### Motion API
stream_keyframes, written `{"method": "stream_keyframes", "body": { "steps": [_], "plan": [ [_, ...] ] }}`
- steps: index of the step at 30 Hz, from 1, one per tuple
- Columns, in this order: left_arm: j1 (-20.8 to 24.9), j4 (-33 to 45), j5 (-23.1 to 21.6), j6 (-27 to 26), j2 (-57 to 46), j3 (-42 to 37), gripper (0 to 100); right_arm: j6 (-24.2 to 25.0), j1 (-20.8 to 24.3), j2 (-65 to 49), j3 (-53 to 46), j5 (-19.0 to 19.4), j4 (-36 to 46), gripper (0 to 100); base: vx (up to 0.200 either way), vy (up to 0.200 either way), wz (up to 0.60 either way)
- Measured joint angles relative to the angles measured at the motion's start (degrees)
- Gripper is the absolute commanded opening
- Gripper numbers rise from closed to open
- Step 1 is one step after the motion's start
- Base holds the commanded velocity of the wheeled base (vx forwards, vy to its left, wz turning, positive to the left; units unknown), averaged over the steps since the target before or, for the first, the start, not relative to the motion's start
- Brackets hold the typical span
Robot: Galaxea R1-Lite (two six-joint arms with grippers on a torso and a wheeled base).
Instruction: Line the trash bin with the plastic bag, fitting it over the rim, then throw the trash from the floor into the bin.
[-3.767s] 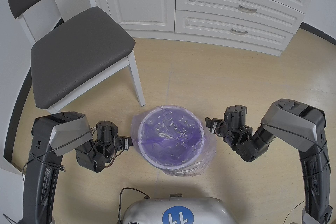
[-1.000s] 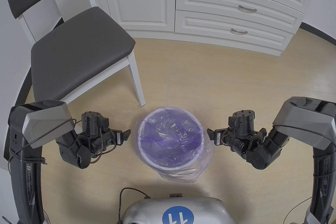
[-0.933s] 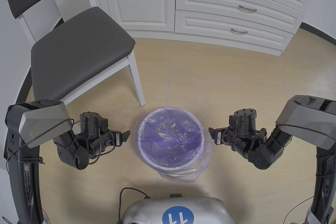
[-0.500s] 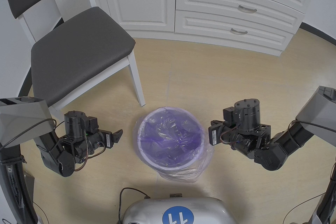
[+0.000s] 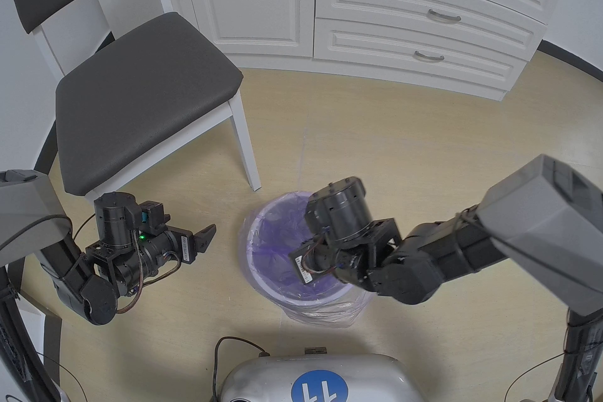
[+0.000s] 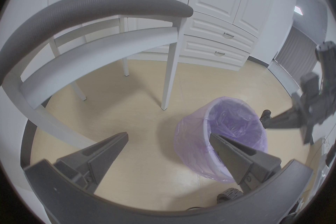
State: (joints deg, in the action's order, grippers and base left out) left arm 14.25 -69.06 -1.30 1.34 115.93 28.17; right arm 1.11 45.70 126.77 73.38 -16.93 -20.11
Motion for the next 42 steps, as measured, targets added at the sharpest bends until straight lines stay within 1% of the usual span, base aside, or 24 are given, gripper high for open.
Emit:
{"method": "stream_keyframes", "body": {
  "steps": [7, 18, 22, 27, 33, 36, 42],
  "plan": [
    [0.24, -0.07, 0.0, -0.06, -1.83, -0.87, 100, 0.41, 0.35, 11.24, 10.63, -0.01, 3.28, 0, 0.0, 0.0, 0.0],
    [0.38, -0.1, 0.07, -0.11, -3.78, -1.57, 100, 0.63, -3.04, 23.87, 27.21, -0.09, 13.08, 0, 0.0, 0.0, 0.0],
    [0.38, -0.1, 0.09, -0.15, -4.08, -1.57, 100, 0.69, -4.04, 27.39, 32.02, -0.04, 15.69, 0, 0.0, 0.0, 0.0],
    [0.4, -0.1, 0.13, -0.17, -4.36, -1.55, 100, 1.24, -4.64, 31.03, 38.64, 0.33, 21.35, 0, 0.0, 0.0, 0.0],
    [0.71, -0.33, 0.29, -0.23, -4.55, -1.46, 100, 1.27, -5.11, 33.82, 40.88, 1.32, 22.46, 0, 0.0, 0.0, 0.0],
    [0.77, -0.35, 0.38, -0.3, -4.55, -1.39, 100, 1.34, -5.46, 34.43, 41.14, 1.3, 21.24, 0, 0.0, 0.0, 0.0],
    [0.9, -0.73, 0.51, -2.4, -4.44, -1.46, 100, 1.49, -5.63, 35.19, 41.2, 0.95, 18.66, 0, 0.0, 0.0, 0.0]
  ]
}}
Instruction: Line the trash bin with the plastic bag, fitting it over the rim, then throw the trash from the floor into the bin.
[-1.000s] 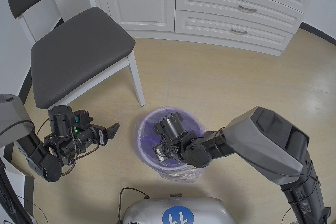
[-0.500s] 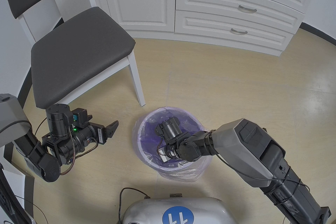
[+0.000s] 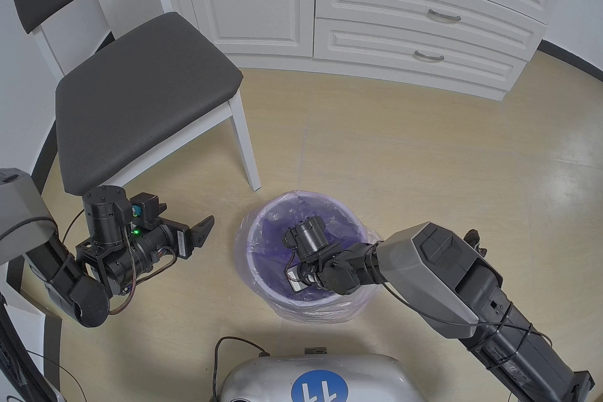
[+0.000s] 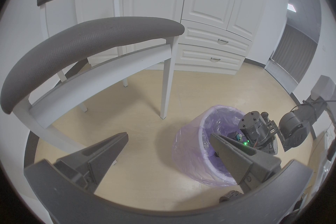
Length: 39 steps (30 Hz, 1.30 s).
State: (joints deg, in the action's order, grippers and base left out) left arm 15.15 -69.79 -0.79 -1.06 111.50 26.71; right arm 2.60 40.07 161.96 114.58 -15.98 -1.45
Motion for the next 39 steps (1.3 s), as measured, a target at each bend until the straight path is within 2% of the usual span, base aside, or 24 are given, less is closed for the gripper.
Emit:
{"method": "stream_keyframes", "body": {
  "steps": [3, 10, 13, 16, 21, 23, 33, 39],
  "plan": [
    [0.0, -1.8, 0.09, -0.71, 0.2, -0.2, 100, -0.04, 0.0, 0.24, 0.05, -0.77, -1.19, 0, 0.0, 0.0, 0.0],
    [-0.09, -2.83, 0.11, -0.82, 0.63, -0.69, 100, -3.44, -0.2, 0.52, 0.0, -9.65, -1.26, 0, 0.0, 0.0, 0.0],
    [-0.09, -2.93, 0.09, -0.79, 0.68, -0.78, 100, -4.07, -0.3, 0.57, 0.0, -10.48, -1.45, 0, 0.0, 0.0, 0.0],
    [-0.09, -2.96, 0.06, -0.79, 0.66, -0.85, 100, -1.89, -0.05, 0.55, 0.0, -9.65, -1.23, 0, 0.0, 0.0, 0.0],
    [-0.16, -2.96, -0.07, -0.79, 0.6, -0.89, 100, 1.5, 1.24, 0.13, 0.02, -3.01, 0.06, 0, 0.0, 0.0, 0.0],
    [-0.17, -2.96, -0.21, -0.79, 0.6, -1.0, 100, 2.4, 1.71, 0.0, 0.02, -1.5, 0.5, 0, 0.0, 0.0, 0.0],
    [-0.13, -2.96, -0.44, -0.79, 0.5, -1.44, 100, 5.91, 1.77, -3.45, -0.96, -1.5, 1.69, 0, 0.0, 0.0, 0.0],
    [0.48, -3.23, -0.43, -0.9, -0.55, -2.68, 100, 6.38, 2.51, -10.75, -9.9, -1.89, 1.67, 0, 0.0, 0.0, 0.0]
  ]
}}
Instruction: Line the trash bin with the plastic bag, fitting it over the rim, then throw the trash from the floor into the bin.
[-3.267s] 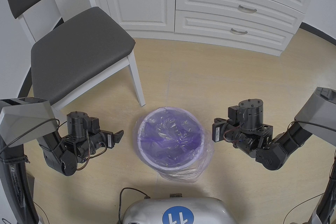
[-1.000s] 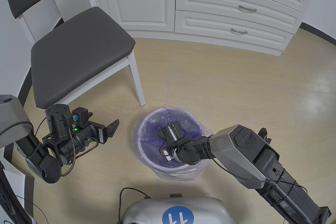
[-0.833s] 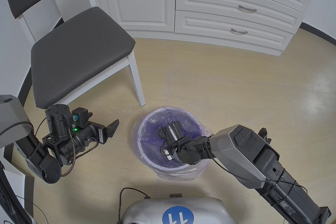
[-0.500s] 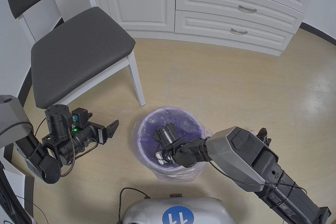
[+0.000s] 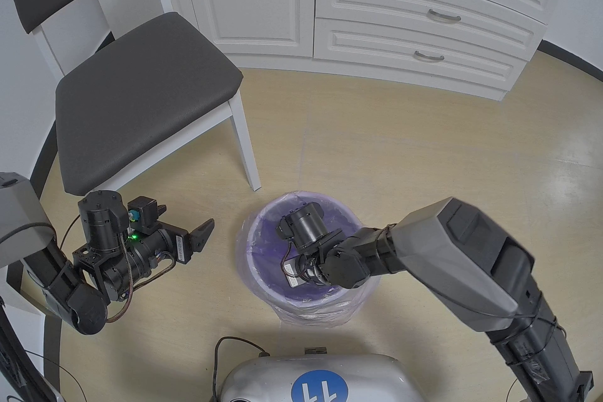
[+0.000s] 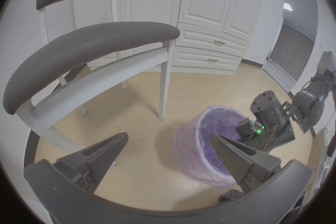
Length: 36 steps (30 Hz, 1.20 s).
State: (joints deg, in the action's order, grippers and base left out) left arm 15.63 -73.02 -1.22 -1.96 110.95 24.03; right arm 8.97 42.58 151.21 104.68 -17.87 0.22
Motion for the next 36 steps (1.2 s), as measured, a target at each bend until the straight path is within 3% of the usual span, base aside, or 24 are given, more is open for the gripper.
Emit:
{"method": "stream_keyframes", "body": {
  "steps": [11, 19, 23, 30, 36],
  "plan": [
    [0.88, -0.22, -0.26, -0.82, -2.05, -4.41, 100, 1.69, 3.01, -22.43, -24.97, -4.24, -5.55, 0, 0.0, 0.0, 0.0],
    [0.52, -0.68, -0.56, -1.48, 4.0, -3.88, 100, 2.93, 3.12, -39.11, -40.13, -6.84, -9.72, 0, 0.0, 0.0, 0.0],
    [0.27, -1.27, -0.5, -1.58, 9.18, -1.35, 100, 3.75, 2.15, -44.08, -46.82, -7.44, -19.41, 0, 0.0, 0.0, 0.0],
    [-0.69, -1.01, -0.37, -3.4, 17.34, 5.1, 100, 4.18, -0.66, -49.18, -61.11, -7.83, -44.91, 0, 0.0, 0.0, 0.0],
    [-2.71, 4.24, -0.06, -5.89, 22.08, 12.32, 100, 3.94, -5.57, -50.8, -69.44, -5.61, -55.28, 0, 0.0, 0.0, 0.0]
  ]
}}
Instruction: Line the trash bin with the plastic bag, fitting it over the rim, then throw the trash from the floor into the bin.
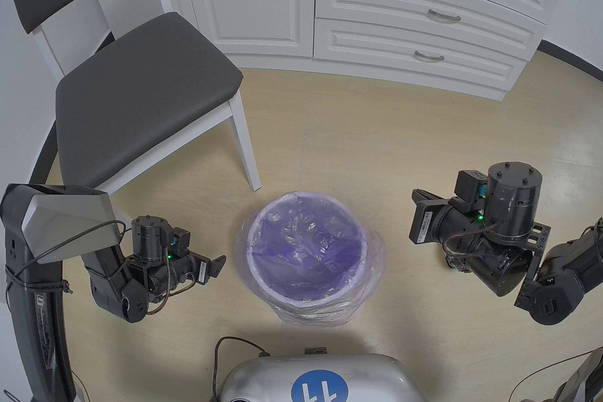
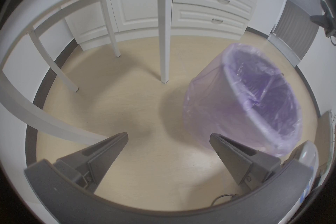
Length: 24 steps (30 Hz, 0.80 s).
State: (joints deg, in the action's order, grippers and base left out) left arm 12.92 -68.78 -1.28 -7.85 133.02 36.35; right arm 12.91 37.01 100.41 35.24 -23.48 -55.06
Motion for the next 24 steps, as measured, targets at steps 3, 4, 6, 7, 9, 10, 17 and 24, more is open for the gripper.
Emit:
{"method": "stream_keyframes", "body": {
  "steps": [3, 4, 6, 7, 9, 10, 17, 24],
  "plan": [
    [-1.4, 0.49, 0.41, -1.28, 1.38, 1.71, 100, 0.0, -1.55, -0.67, -2.17, 1.1, -0.77, 0, 0.0, 0.0, 0.0],
    [-1.74, 0.49, 0.57, -1.69, 1.68, 1.9, 100, 0.06, -1.93, -0.85, -2.5, 1.18, -0.93, 0, 0.0, 0.0, 0.0],
    [-2.43, 0.46, 0.74, -2.74, 2.18, 2.06, 100, 0.04, -2.62, -0.96, -2.89, 1.29, -1.12, 0, 0.0, 0.0, 0.0],
    [-2.79, 0.44, 0.82, -3.3, 2.36, 2.17, 100, -0.09, -3.33, -0.96, -3.02, 1.32, -1.21, 0, 0.0, 0.0, 0.0],
    [-3.39, 0.52, 0.9, -4.13, 2.69, 2.32, 100, -0.76, -4.6, -0.91, -3.13, 1.29, -1.26, 100, 0.0, 0.0, 0.0],
    [-3.5, 0.6, 0.93, -4.35, 2.86, 2.56, 100, -1.54, -5.01, -0.89, -3.19, 1.32, -1.26, 100, 0.0, 0.0, 0.0],
    [-3.72, 1.07, 1.01, -5.01, 4.74, 4.77, 100, -3.3, -6.83, -1.77, -3.52, 1.54, -5.18, 100, 0.0, 0.0, 0.0],
    [-3.43, 2.6, 3.74, -5.47, 7.83, 9.75, 100, -4.55, -7.25, -4.36, -5.25, 1.89, -6.68, 100, 0.0, 0.0, 0.0]
  ]
}}
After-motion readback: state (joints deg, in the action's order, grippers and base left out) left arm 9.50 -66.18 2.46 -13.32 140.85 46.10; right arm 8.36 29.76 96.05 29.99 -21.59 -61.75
